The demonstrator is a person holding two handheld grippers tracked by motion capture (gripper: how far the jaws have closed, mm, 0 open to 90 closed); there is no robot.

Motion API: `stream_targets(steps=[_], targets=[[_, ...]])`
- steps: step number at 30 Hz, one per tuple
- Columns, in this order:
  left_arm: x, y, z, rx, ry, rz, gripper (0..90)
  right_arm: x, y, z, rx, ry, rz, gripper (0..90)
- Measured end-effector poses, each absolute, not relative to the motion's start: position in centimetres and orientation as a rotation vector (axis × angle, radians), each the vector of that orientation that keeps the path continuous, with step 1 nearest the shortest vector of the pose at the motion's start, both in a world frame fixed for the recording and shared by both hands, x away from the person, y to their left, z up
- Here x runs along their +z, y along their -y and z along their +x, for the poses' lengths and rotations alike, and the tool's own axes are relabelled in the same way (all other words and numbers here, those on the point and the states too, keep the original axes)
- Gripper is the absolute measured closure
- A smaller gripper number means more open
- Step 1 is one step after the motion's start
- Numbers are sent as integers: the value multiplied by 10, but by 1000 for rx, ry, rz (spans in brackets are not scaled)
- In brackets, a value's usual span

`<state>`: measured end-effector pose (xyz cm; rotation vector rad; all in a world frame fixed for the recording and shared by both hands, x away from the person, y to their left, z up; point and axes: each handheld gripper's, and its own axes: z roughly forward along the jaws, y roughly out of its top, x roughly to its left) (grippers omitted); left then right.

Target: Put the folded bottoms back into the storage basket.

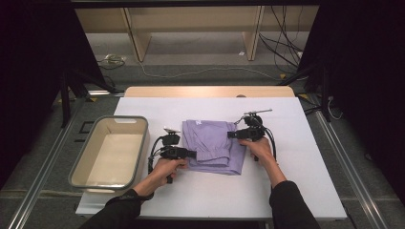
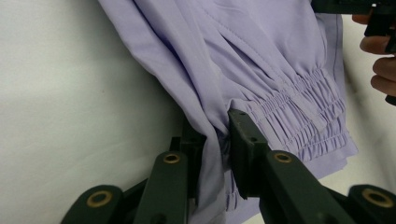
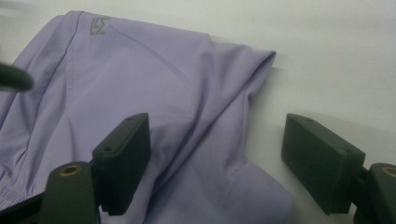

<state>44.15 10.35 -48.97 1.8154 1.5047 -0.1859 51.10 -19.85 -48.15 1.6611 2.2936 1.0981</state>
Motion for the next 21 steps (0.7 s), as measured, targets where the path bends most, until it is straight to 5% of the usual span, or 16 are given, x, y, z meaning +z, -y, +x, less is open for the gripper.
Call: stream_targets(steps=[21], targets=[[-488,-104,436,-205,-1482,1832,784,-482,189,513,1126,-2358,1671,501]])
